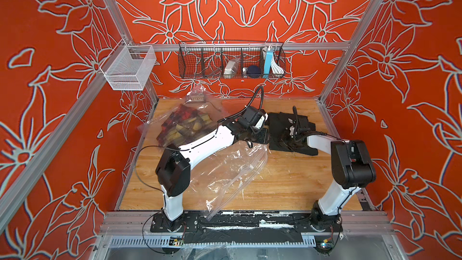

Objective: Place the folded shirt into the vacuum bag
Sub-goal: Move the shirt at the center of the board, then adjust the vacuum bag at the center of the board.

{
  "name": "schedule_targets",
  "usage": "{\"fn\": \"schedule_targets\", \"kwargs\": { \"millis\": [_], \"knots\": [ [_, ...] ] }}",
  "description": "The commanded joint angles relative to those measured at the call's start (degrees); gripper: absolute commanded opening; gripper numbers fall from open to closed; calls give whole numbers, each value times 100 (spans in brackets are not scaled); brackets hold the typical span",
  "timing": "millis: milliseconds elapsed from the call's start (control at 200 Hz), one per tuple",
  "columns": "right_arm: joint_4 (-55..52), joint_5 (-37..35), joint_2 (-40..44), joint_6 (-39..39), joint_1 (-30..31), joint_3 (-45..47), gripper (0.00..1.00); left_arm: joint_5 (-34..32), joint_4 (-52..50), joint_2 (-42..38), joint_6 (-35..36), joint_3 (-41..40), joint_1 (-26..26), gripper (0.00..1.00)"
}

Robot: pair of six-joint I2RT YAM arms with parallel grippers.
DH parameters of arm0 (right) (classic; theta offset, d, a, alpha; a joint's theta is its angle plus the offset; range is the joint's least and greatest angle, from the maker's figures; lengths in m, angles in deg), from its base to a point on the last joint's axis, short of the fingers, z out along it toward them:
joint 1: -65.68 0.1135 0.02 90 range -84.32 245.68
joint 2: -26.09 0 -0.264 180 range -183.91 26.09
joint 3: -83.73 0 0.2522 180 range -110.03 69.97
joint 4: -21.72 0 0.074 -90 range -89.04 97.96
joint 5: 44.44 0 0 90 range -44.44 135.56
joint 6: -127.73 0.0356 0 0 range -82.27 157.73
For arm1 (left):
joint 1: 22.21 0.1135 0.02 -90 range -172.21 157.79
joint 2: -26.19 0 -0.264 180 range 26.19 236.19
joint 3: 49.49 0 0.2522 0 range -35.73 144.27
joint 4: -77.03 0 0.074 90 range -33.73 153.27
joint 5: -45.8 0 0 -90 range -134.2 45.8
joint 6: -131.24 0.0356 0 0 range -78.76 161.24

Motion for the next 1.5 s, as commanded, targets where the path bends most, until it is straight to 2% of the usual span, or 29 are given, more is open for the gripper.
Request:
{"fn": "schedule_targets", "kwargs": {
  "millis": [0, 85, 230, 370, 470, 651, 836, 961, 1056, 1201, 1296, 1491],
  "knots": [
    [-837, -45, 243, 150, -9, 863, 26, 516, 428, 339, -254, 139, -74, 45],
    [-891, 89, 625, 186, -10, 1024, 24, 706, 541, 718, -360, 196, -124, 45],
    [-1376, 170, 1049, -123, -15, 759, 26, 691, 548, 1157, -359, 40, -191, 44],
    [-1899, 97, 1374, -373, -87, 404, 30, 393, 323, 1315, -231, -261, -184, 44],
    [-2346, -288, 1605, -621, -262, 31, 37, 27, -54, 1283, -136, -576, -128, 44],
    [-2798, -690, 1846, -947, -448, -400, 42, -179, -136, 856, -211, -1779, 310, 44],
    [-2769, -762, 2002, -946, -470, -265, 42, -375, 8, -33, -128, -3234, 770, 44],
    [-2696, -749, 1948, -950, -518, -194, 43, -458, -256, -676, 33, -3639, 912, 44],
    [-2722, -768, 1870, -1006, -552, -281, 44, -186, -737, -1163, 172, -3176, 769, 44],
    [-2886, -999, 1906, -1117, -654, -480, 46, -111, -1475, -1307, 208, -1644, 303, 46],
    [-2961, -1219, 2052, -1183, -659, -523, 47, -162, -1573, -869, 71, -815, 181, 49],
    [-3142, -1336, 2218, -1287, -668, -587, 47, -1147, -1870, 906, -39, 994, 22, 54]
  ]
}}
